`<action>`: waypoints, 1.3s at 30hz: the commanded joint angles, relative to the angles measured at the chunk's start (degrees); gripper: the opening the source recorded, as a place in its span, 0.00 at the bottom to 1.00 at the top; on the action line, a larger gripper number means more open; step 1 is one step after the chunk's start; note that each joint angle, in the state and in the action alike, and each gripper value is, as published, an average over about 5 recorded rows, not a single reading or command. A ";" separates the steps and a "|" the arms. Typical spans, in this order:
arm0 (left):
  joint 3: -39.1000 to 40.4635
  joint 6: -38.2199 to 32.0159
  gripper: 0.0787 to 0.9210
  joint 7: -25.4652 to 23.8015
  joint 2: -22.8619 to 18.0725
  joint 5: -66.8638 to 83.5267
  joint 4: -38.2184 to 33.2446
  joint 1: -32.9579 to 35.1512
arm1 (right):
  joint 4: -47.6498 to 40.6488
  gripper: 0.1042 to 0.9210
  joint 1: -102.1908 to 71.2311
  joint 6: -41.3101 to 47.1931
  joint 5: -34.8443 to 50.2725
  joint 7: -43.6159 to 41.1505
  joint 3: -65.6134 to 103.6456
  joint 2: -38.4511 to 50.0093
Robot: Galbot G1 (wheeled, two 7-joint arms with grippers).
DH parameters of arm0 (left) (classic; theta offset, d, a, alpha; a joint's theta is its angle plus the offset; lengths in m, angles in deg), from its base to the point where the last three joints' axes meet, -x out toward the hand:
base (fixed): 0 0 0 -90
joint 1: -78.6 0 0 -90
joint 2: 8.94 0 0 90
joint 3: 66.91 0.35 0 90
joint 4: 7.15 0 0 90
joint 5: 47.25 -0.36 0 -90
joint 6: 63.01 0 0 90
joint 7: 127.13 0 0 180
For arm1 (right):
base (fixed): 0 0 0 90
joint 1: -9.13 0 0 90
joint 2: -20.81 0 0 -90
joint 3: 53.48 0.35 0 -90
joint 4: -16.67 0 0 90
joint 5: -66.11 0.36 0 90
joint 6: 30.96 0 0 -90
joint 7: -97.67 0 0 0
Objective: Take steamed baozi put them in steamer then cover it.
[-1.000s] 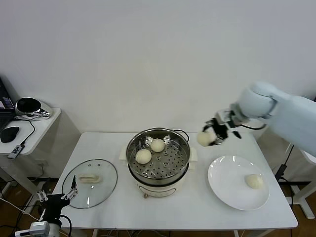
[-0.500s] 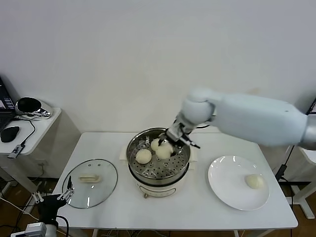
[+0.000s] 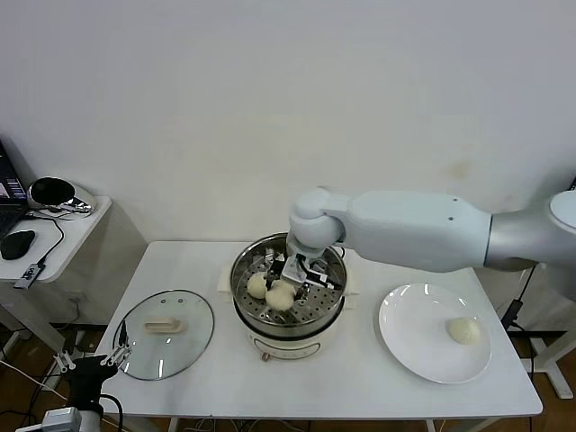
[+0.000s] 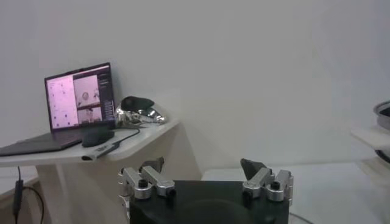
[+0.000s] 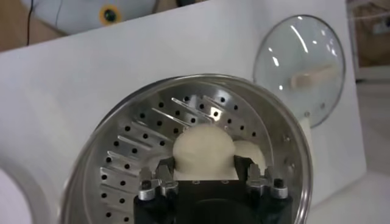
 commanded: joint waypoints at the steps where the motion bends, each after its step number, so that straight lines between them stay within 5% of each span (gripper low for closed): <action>1: -0.16 -0.06 0.88 0.07 0.00 0.07 0.20 0.00 | -0.37 0.62 -1.04 -2.78 -2.97 0.07 -1.19 -1.58; 7: 0.00 0.00 0.88 0.14 -0.06 0.06 0.39 -0.24 | 0.08 0.63 -0.66 -3.39 -2.91 0.08 -1.16 -0.79; 17: -0.06 0.17 0.88 0.14 0.26 0.08 0.36 -0.53 | 2.33 0.87 6.19 -2.33 0.58 -3.28 1.01 4.97; 28: 0.60 0.32 0.88 0.02 1.14 0.06 0.14 -0.93 | 9.56 0.88 13.00 28.67 10.90 -7.52 0.65 25.73; 39: 2.20 0.26 0.88 -0.05 2.02 -0.08 0.59 -1.70 | 11.71 0.88 0.53 31.86 5.01 -5.73 5.79 47.31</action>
